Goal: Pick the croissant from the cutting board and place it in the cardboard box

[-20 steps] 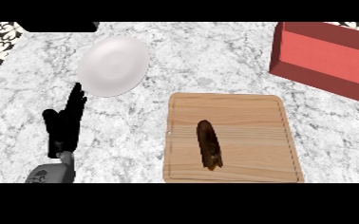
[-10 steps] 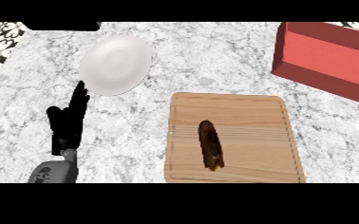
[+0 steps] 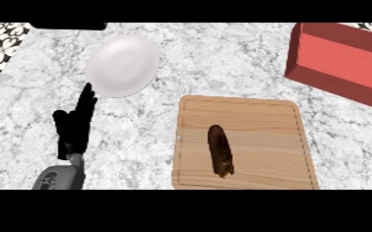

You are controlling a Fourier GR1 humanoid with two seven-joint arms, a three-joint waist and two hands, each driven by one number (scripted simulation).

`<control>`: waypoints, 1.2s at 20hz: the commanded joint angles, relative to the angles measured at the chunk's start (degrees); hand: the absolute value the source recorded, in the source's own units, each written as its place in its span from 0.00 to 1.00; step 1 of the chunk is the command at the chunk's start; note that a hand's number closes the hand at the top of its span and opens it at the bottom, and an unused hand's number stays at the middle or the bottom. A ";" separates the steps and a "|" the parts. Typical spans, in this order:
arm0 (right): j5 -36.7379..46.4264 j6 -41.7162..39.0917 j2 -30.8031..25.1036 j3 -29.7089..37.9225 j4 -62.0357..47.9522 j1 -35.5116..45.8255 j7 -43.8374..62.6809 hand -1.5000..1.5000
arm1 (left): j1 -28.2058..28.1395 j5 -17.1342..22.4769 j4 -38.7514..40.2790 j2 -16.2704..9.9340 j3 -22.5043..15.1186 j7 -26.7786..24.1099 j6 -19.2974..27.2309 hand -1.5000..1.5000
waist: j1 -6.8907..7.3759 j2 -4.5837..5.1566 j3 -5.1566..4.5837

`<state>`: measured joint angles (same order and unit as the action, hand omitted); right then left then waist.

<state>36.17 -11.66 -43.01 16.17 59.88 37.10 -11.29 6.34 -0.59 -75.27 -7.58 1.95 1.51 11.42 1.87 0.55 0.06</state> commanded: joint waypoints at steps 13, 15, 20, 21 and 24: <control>-1.31 4.70 0.85 6.47 -38.36 13.09 -16.71 0.00 | -1.00 0.99 -1.77 -2.59 1.24 -0.12 -2.98 0.50 | 1.23 0.55 0.17; -3.91 2.97 1.37 8.51 -39.13 14.95 -19.84 0.00 | -0.35 -0.39 -0.37 0.05 -0.04 -0.37 -0.56 0.50 | 1.18 0.66 0.20; -12.14 -6.72 -1.68 16.03 -43.66 15.75 -23.43 0.00 | 0.89 -0.77 -2.31 -0.23 0.02 2.37 0.40 0.50 | 0.57 0.42 0.26; -13.00 -7.34 -0.98 16.77 -44.78 16.10 -22.49 0.00 | -0.05 -0.16 -1.00 -0.20 0.29 1.11 -0.55 0.50 | 0.44 0.39 0.16; -15.40 -11.42 -6.70 19.85 -47.57 15.01 -22.81 0.00 | -1.15 0.03 -0.67 -0.70 0.55 -1.29 -1.54 0.50 | 0.57 0.67 0.20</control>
<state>24.29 -18.30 -45.69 32.23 15.73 52.85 -32.82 6.33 -0.66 -76.28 -8.11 2.32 2.04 10.45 2.56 1.09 0.24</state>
